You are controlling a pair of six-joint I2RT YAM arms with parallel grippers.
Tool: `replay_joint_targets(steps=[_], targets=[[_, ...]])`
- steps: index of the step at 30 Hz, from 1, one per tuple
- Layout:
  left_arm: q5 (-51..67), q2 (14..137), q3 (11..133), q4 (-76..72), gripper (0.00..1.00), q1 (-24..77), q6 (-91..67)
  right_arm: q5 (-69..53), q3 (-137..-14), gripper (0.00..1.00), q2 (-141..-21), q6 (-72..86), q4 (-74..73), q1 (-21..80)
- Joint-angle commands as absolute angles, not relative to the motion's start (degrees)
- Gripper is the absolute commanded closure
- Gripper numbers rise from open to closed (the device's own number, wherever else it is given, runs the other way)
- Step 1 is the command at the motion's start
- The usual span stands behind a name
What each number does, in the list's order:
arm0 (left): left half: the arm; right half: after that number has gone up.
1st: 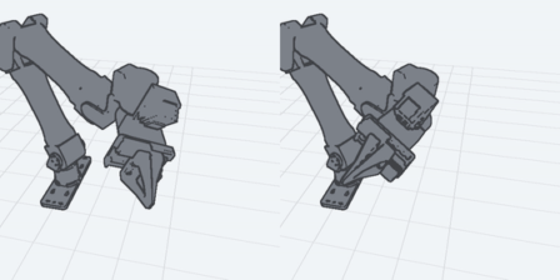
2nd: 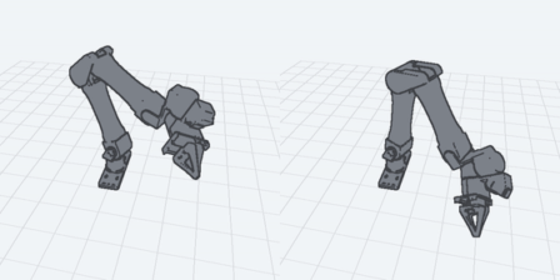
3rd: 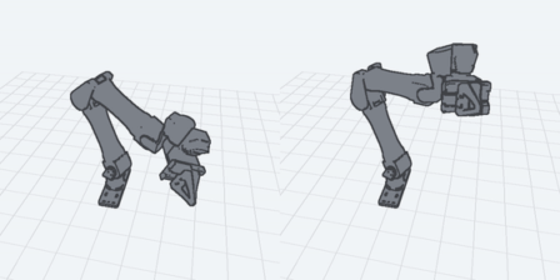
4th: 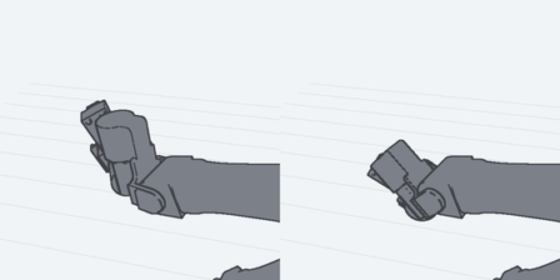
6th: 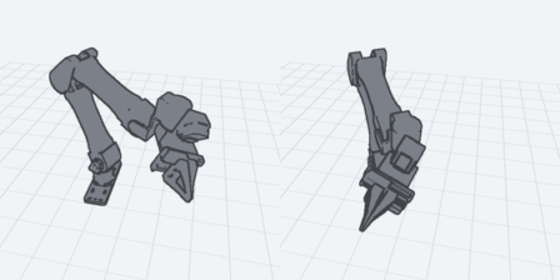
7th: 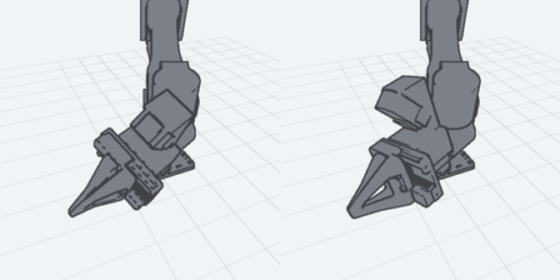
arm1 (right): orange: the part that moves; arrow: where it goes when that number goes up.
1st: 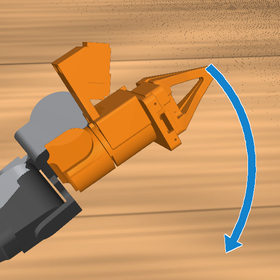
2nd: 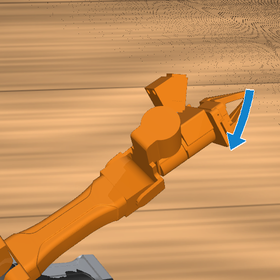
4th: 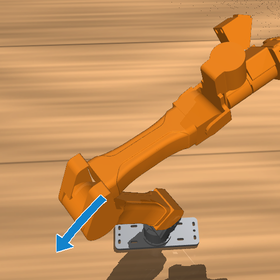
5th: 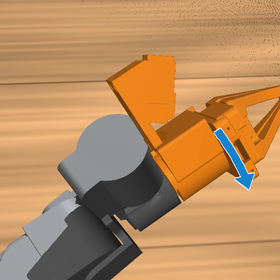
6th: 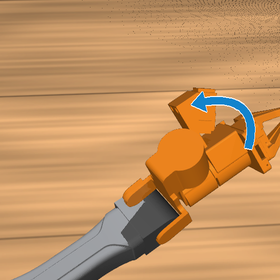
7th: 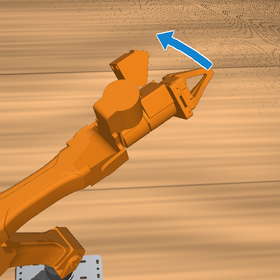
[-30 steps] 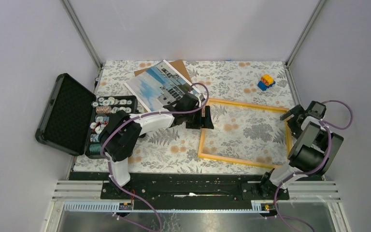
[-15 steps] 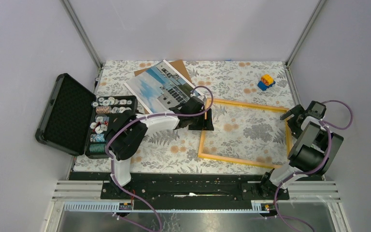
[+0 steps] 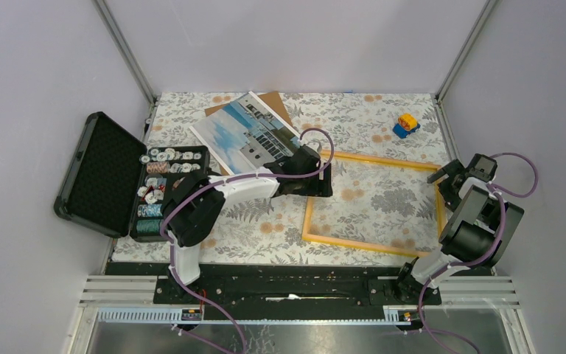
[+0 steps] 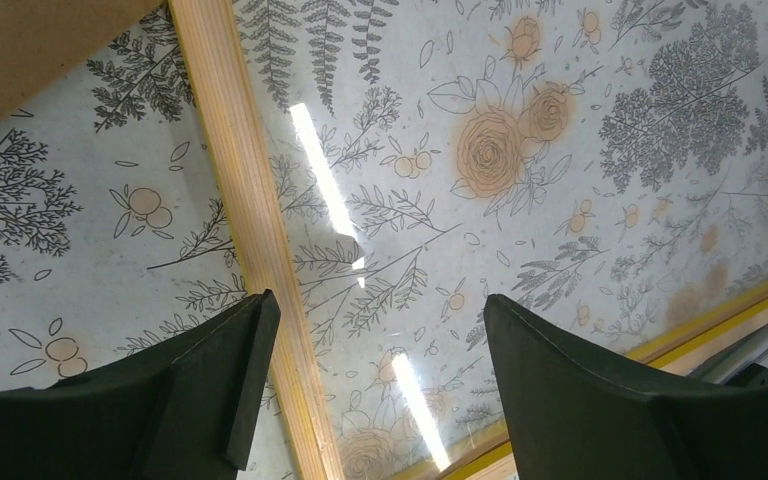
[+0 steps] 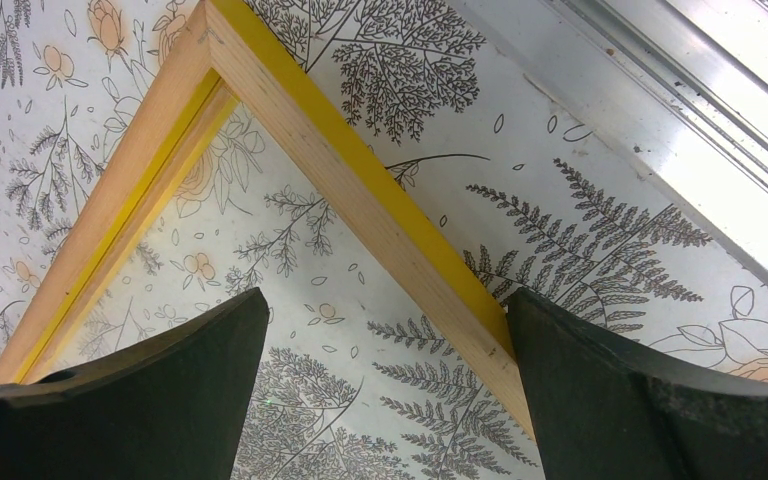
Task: Put the photo into the frame
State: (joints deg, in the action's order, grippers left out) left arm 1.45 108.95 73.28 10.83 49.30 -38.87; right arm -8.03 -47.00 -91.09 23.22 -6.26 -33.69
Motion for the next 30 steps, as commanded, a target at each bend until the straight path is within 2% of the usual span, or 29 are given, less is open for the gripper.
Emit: replay_joint_targets(steps=[1, 14, 30], targets=[[3.4, 109.0, 75.9, 10.1, 0.18, 49.4, -40.4, -13.4, -46.7, 0.04, -92.0, 25.8, -7.4, -31.2], [3.1, 112.5, 76.7, 11.2, 0.16, 49.3, -43.1, -13.5, -46.8, 0.04, -92.0, 25.8, -7.3, -31.2], [20.3, 108.5, 75.7, 0.8, 0.16, 48.6, -46.4, -14.2, -46.6, 0.04, -92.2, 26.0, -6.7, -30.7]])
